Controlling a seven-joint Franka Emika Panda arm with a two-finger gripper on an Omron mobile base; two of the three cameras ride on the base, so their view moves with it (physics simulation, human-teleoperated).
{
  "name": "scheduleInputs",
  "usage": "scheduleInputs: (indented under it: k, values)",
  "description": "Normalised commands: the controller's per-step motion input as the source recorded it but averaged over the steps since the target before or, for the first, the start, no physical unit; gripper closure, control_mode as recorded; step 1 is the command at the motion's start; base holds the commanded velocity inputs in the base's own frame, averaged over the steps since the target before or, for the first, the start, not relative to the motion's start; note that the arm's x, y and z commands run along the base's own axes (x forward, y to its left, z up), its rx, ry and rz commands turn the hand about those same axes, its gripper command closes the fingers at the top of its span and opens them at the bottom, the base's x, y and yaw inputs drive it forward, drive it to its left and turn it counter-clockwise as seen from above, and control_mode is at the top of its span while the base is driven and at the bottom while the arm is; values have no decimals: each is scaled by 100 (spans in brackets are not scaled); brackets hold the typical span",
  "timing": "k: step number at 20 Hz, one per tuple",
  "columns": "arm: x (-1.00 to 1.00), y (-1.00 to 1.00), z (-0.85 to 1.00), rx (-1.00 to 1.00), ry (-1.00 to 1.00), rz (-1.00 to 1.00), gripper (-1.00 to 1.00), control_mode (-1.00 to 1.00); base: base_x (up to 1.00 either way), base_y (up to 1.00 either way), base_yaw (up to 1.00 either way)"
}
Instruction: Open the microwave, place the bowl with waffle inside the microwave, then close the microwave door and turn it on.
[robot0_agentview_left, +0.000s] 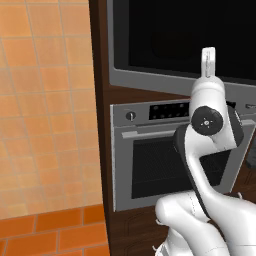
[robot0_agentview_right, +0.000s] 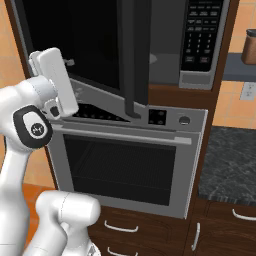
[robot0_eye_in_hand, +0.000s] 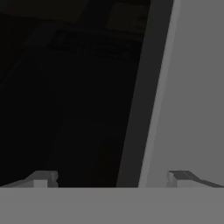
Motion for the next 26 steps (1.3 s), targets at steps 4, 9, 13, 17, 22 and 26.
scheduleInputs:
  k: [4, 9, 13, 17, 22, 26]
  values:
    - [38, -22, 1, 8, 0, 23, -100, -100, 0, 0, 0]
    - [44, -13, 6, 7, 1, 18, -100, -100, 0, 0, 0]
    - [32, -5, 7, 5, 3, 13, -100, -100, 0, 0, 0]
    - [30, 0, 7, 2, 5, 8, -100, -100, 0, 0, 0]
    - [35, 0, 2, 0, 6, 5, -100, -100, 0, 0, 0]
    - [28, 0, 0, 0, 6, 5, -100, -100, 0, 0, 0]
